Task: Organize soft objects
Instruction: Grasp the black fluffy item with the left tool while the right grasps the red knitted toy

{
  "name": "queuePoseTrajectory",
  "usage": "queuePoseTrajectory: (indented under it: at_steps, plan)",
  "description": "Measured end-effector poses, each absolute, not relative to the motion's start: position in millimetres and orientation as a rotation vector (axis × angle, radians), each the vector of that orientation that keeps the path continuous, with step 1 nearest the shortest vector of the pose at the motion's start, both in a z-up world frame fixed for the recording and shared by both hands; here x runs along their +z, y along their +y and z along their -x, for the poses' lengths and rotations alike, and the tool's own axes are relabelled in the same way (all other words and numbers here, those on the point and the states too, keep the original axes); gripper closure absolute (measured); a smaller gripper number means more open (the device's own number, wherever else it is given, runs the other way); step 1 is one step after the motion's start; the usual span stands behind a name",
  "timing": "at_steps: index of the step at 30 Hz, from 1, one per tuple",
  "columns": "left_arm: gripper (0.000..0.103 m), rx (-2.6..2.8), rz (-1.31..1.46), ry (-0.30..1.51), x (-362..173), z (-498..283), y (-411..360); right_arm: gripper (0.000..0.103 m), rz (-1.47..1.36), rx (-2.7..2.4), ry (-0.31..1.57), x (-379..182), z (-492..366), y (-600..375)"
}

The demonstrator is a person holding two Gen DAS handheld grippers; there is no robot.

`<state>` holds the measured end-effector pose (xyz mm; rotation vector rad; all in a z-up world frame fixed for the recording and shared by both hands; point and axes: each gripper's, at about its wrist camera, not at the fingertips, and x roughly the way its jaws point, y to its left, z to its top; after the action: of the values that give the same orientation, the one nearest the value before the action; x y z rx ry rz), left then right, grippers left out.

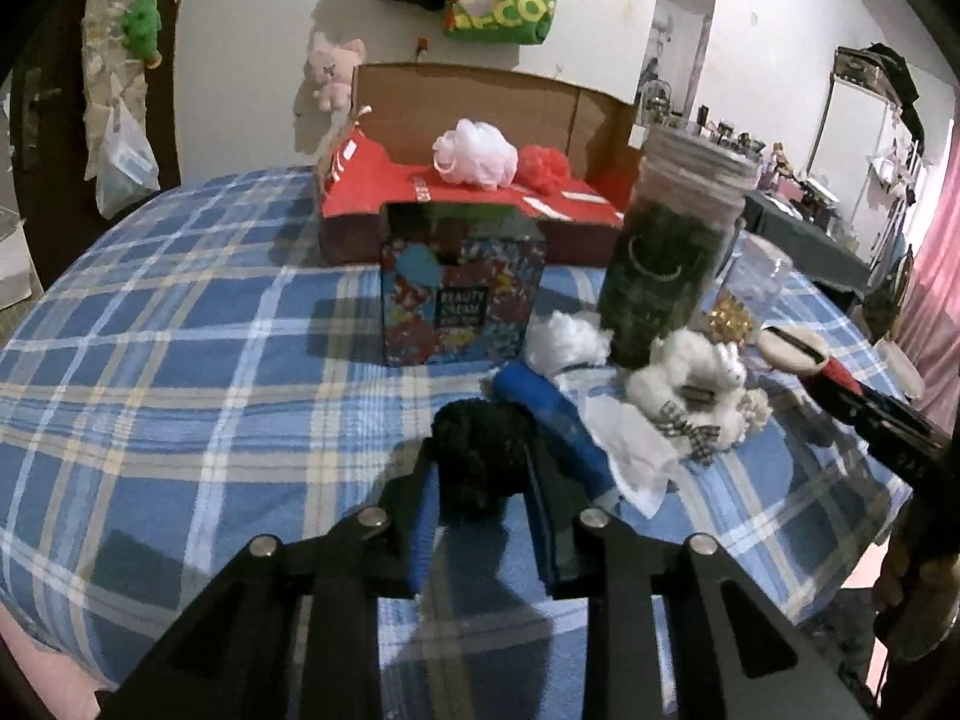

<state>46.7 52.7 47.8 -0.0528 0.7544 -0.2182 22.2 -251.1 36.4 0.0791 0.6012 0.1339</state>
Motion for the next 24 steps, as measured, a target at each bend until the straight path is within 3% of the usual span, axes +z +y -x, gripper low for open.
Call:
queuePoseTrajectory:
  at_steps: [5, 11, 17, 24]
  plan:
    - [0.075, -0.217, 0.031, 0.708, 62, -42, 49, 0.061, 0.008, 0.051, 0.53, 58, -16, -253]
    - [0.075, -0.233, 0.031, 0.701, 65, -39, 46, 0.061, 0.573, -0.274, 0.348, 51, -5, -198]
    - [0.075, -0.234, 0.033, 0.7, 65, -39, 46, 0.06, 0.638, -0.317, 0.297, 49, -1, -191]
    - [0.075, -0.242, 0.036, 0.704, 63, -37, 45, 0.06, 0.928, -0.326, 0.227, 8, 7, -151]
